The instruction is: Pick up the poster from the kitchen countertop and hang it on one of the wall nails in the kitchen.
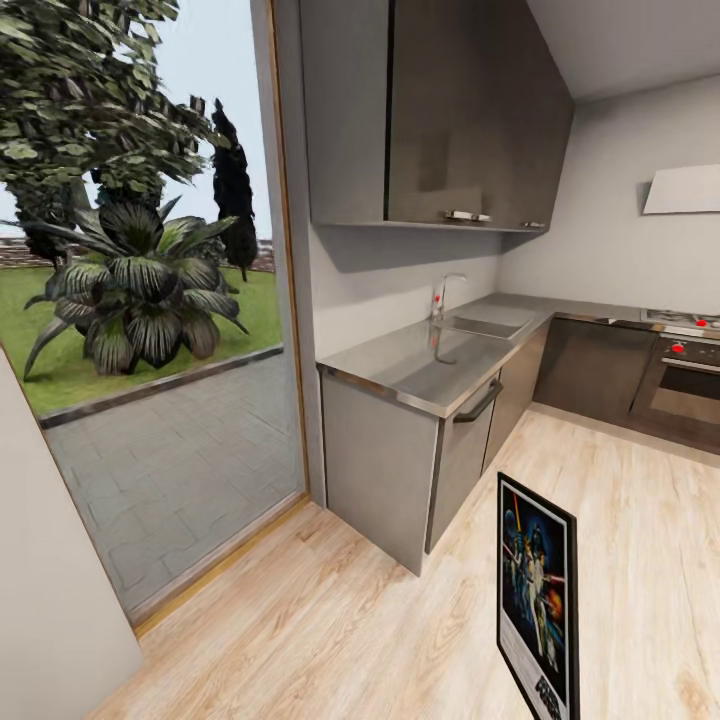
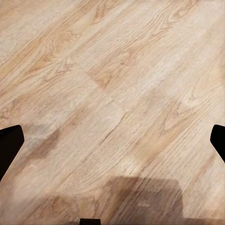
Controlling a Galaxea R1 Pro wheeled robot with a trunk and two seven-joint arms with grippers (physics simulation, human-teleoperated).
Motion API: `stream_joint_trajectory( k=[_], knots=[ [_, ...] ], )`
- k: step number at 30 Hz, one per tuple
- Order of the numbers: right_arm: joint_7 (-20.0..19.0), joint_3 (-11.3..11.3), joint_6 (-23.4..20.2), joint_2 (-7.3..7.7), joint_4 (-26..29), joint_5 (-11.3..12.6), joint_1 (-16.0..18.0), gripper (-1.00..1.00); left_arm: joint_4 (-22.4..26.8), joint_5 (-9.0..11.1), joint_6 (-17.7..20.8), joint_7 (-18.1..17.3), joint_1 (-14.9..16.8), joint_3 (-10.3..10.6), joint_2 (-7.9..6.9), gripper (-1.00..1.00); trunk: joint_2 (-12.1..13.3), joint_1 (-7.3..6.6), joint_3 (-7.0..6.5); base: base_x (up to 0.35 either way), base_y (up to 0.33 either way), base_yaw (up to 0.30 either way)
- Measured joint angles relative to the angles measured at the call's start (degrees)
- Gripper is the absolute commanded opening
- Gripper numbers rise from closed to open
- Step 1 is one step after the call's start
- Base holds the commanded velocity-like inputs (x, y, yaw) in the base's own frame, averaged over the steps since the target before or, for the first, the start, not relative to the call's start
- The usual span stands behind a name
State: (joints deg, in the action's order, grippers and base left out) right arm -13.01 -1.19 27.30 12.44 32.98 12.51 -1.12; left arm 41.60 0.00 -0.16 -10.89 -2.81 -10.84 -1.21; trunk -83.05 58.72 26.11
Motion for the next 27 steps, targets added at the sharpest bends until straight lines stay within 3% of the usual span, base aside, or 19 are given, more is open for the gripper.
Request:
stream_joint_trajectory(
  k=[16,27],
  knots=[
    [0.26,0.09,0.08,-0.04,0.09,-0.11,0.00,-1.00,0.01,-0.04,0.06,0.09,0.00,0.22,0.04,1.00,0.00,0.00,-0.41,0.000,0.000,0.000],
    [0.32,0.14,0.08,-0.04,0.05,-0.11,0.00,-1.00,-0.06,-0.10,0.15,0.07,0.01,0.48,0.04,1.00,4.40,-2.41,-3.29,0.000,0.000,0.000]
  ],
)
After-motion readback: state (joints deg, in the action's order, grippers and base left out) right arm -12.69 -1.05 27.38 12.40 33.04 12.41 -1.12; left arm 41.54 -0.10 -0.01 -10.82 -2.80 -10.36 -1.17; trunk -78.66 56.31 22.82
